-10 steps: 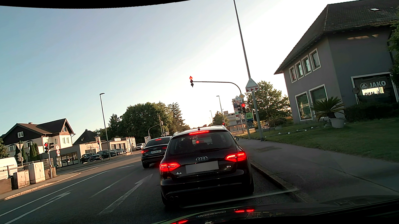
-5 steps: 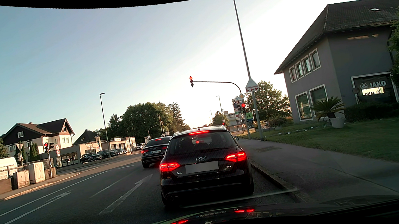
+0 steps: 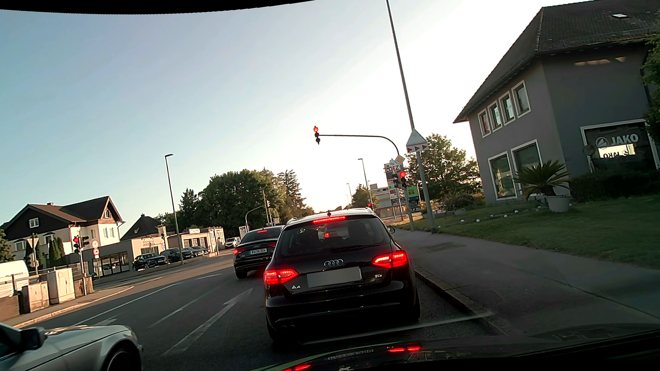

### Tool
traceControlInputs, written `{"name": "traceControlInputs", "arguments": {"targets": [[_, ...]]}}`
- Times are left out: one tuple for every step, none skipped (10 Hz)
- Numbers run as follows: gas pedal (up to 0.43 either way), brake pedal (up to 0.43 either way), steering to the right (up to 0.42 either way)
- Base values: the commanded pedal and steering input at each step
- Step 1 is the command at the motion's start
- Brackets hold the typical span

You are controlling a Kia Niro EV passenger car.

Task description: Follow the waypoints while adhering to traffic rules and regulations

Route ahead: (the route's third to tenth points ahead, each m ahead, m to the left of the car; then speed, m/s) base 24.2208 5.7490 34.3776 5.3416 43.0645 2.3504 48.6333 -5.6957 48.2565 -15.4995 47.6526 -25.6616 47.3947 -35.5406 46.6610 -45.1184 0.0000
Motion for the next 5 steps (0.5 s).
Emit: {"name": "traceControlInputs", "arguments": {"targets": [[0.0, 0.25, -0.001], [0.0, 0.25, -0.001], [0.0, 0.25, -0.001], [0.0, 0.25, -0.001], [0.0, 0.25, -0.001]]}}
